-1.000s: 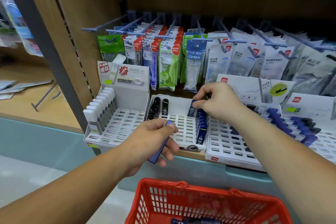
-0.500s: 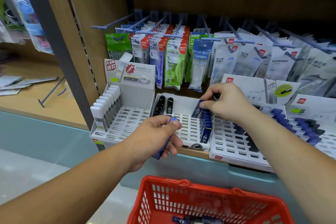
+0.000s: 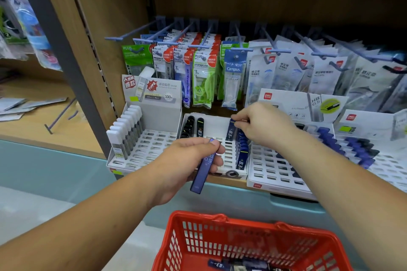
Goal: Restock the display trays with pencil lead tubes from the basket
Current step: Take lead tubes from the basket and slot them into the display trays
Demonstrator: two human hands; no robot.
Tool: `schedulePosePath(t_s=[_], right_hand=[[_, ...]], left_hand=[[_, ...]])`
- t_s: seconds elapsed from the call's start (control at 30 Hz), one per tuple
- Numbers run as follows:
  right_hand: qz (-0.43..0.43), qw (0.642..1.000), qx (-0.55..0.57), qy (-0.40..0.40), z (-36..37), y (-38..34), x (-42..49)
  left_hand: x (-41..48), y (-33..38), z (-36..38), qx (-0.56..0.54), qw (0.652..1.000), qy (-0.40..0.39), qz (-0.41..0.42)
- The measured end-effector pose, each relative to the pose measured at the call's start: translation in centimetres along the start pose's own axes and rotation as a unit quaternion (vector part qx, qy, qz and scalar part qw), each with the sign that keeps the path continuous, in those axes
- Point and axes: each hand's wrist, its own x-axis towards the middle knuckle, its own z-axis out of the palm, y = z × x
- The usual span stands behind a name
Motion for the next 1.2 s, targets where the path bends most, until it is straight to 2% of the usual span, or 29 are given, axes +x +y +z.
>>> schedulePosePath(t_s=[0.1, 0.23, 0.43, 0.5, 0.57, 0.67, 0.83, 0.9, 1.0, 1.1, 1.13, 1.2], right_hand=[[-0.013, 1.0, 0.003, -0.014, 0.2, 0.4, -1.1], [-0.024, 0.996, 0.055, -0.066, -0.6, 0.4, -0.9], [-0.004, 0.997, 0.002, -0.075, -0.4, -0.3, -0.8], [-0.006, 0.997, 0.042, -0.065, -0.6, -0.6, -1.1], [0.005, 0.988, 0.146, -0.056, -1.2, -0.8, -1.7], [0.066, 0.943, 0.319, -0.071, -2.2, -0.7, -3.5], [0.092, 0.926, 0.335, -0.147, -5.1, -0.9, -9.6], [0.129, 0.911, 0.362, -0.153, -6.1, -0.8, -12.3], [0.18, 0.886, 0.41, -0.122, -7.0, -0.4, -16.1], [0.216, 0.834, 0.506, -0.043, -7.3, 0.0, -18.3], [0.224, 0.83, 0.511, -0.017, -7.3, 0.2, -18.5], [0.231, 0.848, 0.476, 0.016, -7.5, 0.4, -18.6]], left_hand=[[-1.2, 0.2, 0.4, 0.006, 1.0, -0.001, 0.0], [-1.9, 0.4, 0.4, 0.031, 0.999, 0.043, 0.0], [-2.3, 0.9, 0.2, 0.057, 0.997, 0.054, 0.016], [-2.6, 0.9, 0.0, 0.085, 0.994, 0.063, 0.031], [-2.8, 1.0, -0.1, 0.101, 0.991, 0.079, 0.043], [-2.9, 1.2, 0.2, 0.079, 0.991, 0.092, 0.055], [-3.8, 2.5, 2.9, -0.025, 0.995, 0.057, 0.077], [-4.3, 3.4, 4.3, -0.068, 0.991, 0.051, 0.103], [-4.9, 4.3, 6.1, -0.112, 0.987, 0.024, 0.113], [-5.0, 4.4, 7.2, -0.116, 0.989, -0.028, 0.092], [-5.1, 4.3, 7.5, -0.087, 0.991, -0.038, 0.094], [-5.4, 4.0, 7.9, 0.017, 0.992, -0.037, 0.123]])
